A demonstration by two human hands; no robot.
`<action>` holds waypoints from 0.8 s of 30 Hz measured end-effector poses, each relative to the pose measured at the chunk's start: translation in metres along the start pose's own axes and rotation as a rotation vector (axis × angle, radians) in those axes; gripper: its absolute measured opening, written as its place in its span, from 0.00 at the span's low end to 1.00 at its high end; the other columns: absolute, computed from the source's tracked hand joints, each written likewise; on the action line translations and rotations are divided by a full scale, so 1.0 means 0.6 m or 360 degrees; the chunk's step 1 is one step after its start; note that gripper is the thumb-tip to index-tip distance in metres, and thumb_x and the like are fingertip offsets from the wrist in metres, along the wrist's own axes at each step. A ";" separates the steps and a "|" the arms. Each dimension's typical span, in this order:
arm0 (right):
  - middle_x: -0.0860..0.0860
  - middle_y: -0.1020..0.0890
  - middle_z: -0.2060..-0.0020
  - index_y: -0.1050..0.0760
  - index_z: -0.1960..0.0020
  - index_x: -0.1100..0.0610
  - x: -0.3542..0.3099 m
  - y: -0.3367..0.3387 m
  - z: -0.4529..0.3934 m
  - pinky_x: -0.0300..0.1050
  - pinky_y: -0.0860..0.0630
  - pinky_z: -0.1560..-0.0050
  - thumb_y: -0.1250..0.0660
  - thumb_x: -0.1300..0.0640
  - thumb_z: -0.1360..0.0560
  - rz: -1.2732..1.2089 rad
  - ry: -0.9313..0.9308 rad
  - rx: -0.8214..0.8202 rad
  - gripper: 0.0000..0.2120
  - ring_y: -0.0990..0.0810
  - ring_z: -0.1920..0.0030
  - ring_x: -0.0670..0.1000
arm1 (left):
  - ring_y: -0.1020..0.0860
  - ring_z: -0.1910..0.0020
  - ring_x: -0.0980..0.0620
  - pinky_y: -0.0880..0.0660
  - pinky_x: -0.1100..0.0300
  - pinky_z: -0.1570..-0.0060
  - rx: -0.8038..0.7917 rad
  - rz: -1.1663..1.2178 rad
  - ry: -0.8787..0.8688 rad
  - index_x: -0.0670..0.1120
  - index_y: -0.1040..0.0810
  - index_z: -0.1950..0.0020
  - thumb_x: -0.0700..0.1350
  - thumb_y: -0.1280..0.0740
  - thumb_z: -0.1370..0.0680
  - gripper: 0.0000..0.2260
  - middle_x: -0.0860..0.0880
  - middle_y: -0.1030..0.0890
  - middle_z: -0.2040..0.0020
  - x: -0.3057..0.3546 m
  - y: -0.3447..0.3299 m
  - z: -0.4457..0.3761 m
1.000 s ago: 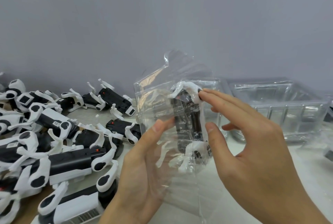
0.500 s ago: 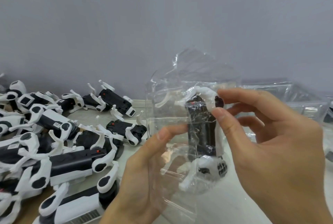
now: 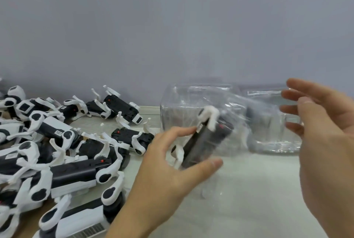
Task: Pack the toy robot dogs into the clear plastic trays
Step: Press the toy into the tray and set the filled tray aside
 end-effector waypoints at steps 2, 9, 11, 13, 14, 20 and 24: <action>0.38 0.16 0.53 0.18 0.52 0.35 0.001 0.002 -0.002 0.42 0.24 0.49 0.40 0.43 0.32 0.0108 -0.0008 -0.0022 0.14 0.18 0.52 0.41 | 0.31 0.36 0.66 0.37 0.76 0.42 -0.0051 -0.0249 -0.0048 0.72 0.25 0.44 0.73 0.29 0.47 0.31 0.67 0.27 0.40 0.008 -0.011 0.005; 0.31 0.18 0.60 0.18 0.56 0.40 0.021 -0.032 0.002 0.32 0.31 0.57 0.37 0.44 0.29 0.0859 -0.0065 -0.0584 0.09 0.21 0.56 0.34 | 0.51 0.31 0.66 0.47 0.61 0.31 -0.0196 -0.0844 -0.0166 0.75 0.39 0.36 0.77 0.36 0.46 0.39 0.68 0.46 0.37 0.008 -0.040 0.012; 0.33 0.18 0.56 0.19 0.51 0.39 0.026 -0.035 0.008 0.33 0.31 0.56 0.37 0.42 0.30 0.0990 -0.0091 -0.0705 0.11 0.22 0.54 0.35 | 0.56 0.30 0.64 0.52 0.61 0.30 -0.0286 -0.1059 -0.0209 0.74 0.44 0.34 0.78 0.34 0.45 0.42 0.66 0.50 0.35 0.003 -0.053 0.012; 0.32 0.22 0.50 0.21 0.48 0.37 0.037 -0.047 0.021 0.36 0.29 0.54 0.35 0.42 0.29 0.1123 -0.0143 -0.0891 0.10 0.23 0.51 0.36 | 0.58 0.28 0.62 0.51 0.60 0.30 -0.0332 -0.1052 -0.0216 0.75 0.49 0.31 0.79 0.33 0.48 0.49 0.66 0.52 0.30 -0.003 -0.062 0.012; 0.32 0.26 0.47 0.23 0.46 0.36 0.044 -0.053 0.030 0.38 0.30 0.51 0.33 0.43 0.27 0.1238 -0.0136 -0.1000 0.10 0.25 0.49 0.37 | 0.58 0.27 0.62 0.50 0.61 0.31 -0.0319 -0.1013 -0.0256 0.76 0.51 0.30 0.80 0.34 0.50 0.51 0.67 0.53 0.29 -0.002 -0.065 0.012; 0.38 0.34 0.46 0.26 0.37 0.37 0.067 -0.046 0.038 0.39 0.34 0.49 0.29 0.47 0.25 0.1575 -0.0188 -0.1128 0.17 0.27 0.48 0.44 | 0.36 0.30 0.61 0.39 0.67 0.36 0.0289 -0.0469 -0.0336 0.68 0.26 0.44 0.75 0.35 0.35 0.23 0.68 0.32 0.36 0.008 -0.019 0.005; 0.38 0.31 0.48 0.25 0.40 0.37 0.073 -0.022 0.027 0.38 0.31 0.53 0.27 0.50 0.26 0.1623 -0.0293 -0.1129 0.17 0.24 0.49 0.42 | 0.27 0.44 0.58 0.33 0.68 0.48 0.0585 -0.0335 -0.0028 0.61 0.25 0.53 0.58 0.34 0.25 0.04 0.61 0.26 0.48 -0.026 0.010 0.000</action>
Point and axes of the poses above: each hand's wrist, its own z-axis away from the middle knuckle, its own y-axis out of the back of the hand, x = y × z, the point moved 8 cm from there along -z, towards the middle knuckle
